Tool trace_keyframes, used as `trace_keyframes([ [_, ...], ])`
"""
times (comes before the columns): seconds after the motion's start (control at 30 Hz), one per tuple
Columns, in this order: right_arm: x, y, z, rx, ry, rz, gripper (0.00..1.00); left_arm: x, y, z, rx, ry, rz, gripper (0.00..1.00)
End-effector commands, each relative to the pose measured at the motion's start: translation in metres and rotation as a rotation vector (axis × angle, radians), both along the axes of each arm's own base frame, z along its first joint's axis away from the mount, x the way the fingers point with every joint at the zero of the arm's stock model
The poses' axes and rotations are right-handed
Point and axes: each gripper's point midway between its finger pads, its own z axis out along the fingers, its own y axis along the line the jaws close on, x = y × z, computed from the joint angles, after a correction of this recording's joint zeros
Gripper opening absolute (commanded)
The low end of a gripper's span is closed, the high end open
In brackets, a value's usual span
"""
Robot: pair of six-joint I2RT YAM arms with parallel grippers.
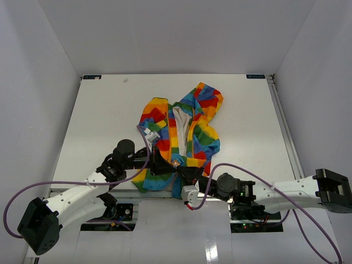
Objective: Zip up the jacket
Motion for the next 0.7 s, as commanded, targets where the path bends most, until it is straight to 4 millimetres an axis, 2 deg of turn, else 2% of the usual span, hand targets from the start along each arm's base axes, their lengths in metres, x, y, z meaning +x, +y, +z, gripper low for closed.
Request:
trace_keyframes([
  [0.0, 0.0017, 0.0071, 0.0495, 0.154, -0.015, -0.014, 0.2, -0.0083, -0.0017, 0.0073, -0.027, -0.02, -0.047, 0.0],
  [0.37, 0.0038, 0.0086, 0.0489, 0.151, -0.011, -0.028, 0.22, -0.0082, -0.0018, 0.0082, -0.029, -0.02, -0.048, 0.0],
  [0.67, 0.0091, 0.0077, 0.0521, 0.167, -0.013, -0.061, 0.19, -0.0085, -0.0019, 0.0085, -0.031, -0.021, -0.049, 0.0],
])
